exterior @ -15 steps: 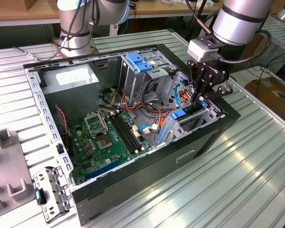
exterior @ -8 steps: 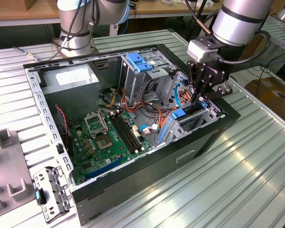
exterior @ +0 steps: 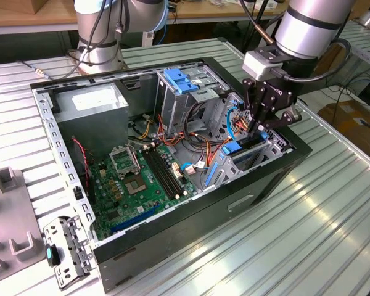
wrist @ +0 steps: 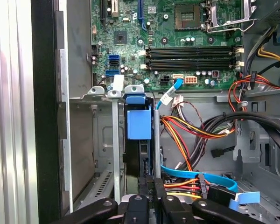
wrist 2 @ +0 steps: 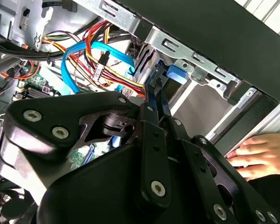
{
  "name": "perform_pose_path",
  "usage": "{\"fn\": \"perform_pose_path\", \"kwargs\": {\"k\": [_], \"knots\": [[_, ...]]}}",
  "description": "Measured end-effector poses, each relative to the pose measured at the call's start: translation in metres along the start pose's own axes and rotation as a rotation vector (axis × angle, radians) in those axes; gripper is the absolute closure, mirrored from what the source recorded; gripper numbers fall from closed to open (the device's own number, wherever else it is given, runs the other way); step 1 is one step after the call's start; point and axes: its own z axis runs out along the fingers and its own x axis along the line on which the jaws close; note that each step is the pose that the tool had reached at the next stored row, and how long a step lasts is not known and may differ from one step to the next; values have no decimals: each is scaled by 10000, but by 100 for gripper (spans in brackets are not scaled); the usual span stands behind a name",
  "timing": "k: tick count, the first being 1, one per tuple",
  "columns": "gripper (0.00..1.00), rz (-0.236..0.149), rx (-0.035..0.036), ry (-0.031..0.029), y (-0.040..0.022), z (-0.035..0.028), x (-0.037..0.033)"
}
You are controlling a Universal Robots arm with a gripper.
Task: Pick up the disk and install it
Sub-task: 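Insert the first disk wire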
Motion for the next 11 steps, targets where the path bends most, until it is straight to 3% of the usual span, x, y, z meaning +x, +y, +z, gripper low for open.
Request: {"fn": "perform_pose_path", "kwargs": {"k": [11], "knots": [[84,0,0,1,0,51,7]]}}
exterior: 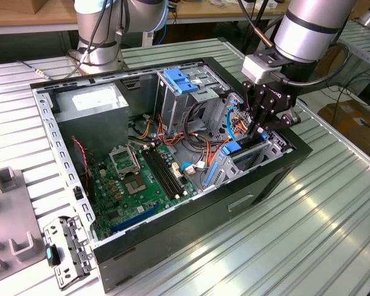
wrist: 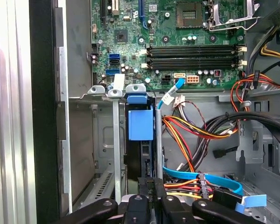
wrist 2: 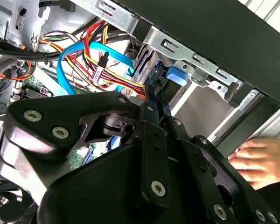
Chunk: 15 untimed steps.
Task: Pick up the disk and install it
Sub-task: 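Insert the first disk wire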
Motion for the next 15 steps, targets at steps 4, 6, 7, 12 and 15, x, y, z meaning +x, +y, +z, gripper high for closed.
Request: {"fn": "perform_pose_path", "kwargs": {"k": [4,6,7,12,15], "knots": [[82,0,0,-2,0,-7,0],[76,0,1,0,-1,-81,4],[76,0,1,1,-1,-126,6],[89,0,1,0,-1,-140,7],[89,0,1,0,-1,-140,7]]}}
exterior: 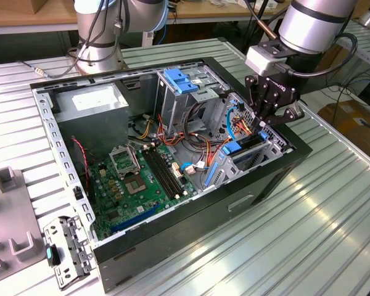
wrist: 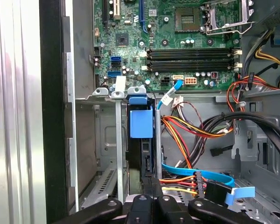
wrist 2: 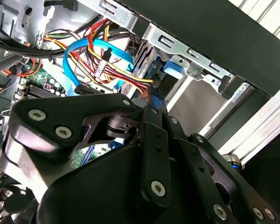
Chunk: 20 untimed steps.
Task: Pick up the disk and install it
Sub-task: 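Insert the first disk wire, then insert the second disk wire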
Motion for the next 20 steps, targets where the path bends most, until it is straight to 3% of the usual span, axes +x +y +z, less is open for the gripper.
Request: {"fn": "perform_pose_path", "kwargs": {"k": [11,14,16,17,18,20], "knots": [[89,0,1,0,0,-2,0],[89,-1,0,0,123,-3,5],[89,-1,6,-1,148,-3,7],[89,-1,9,-1,149,-16,6],[89,0,13,-2,149,-69,10],[89,1,18,-3,148,-219,17]]}}
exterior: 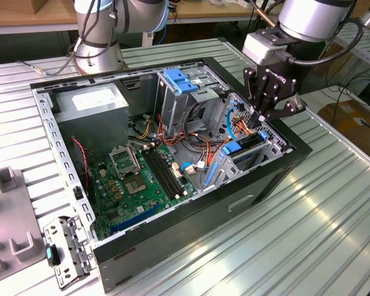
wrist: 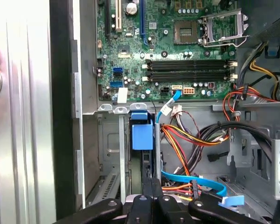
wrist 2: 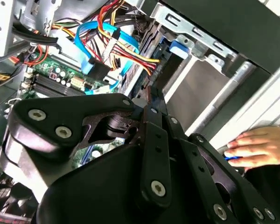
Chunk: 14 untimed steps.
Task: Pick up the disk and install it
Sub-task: 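Insert the second disk wire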
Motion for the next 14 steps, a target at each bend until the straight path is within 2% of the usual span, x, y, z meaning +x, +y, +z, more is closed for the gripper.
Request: {"fn": "perform_pose_path", "kwargs": {"k": [2,4,5,6,7,8,9,10,11,13,14], "knots": [[89,1,0,0,-1,-161,8],[89,0,1,32,-2,-254,0],[89,-1,3,90,0,-265,-45],[89,-2,-9,179,5,-272,-168],[89,-4,-17,207,6,-275,-240],[89,-4,-22,222,9,-274,-298],[89,-4,-27,247,13,-276,-397],[89,-4,-28,253,15,-276,-432],[89,-4,-30,259,17,-278,-495],[89,-5,-32,260,19,-279,-551],[89,-4,-32,261,19,-279,-551]]}}
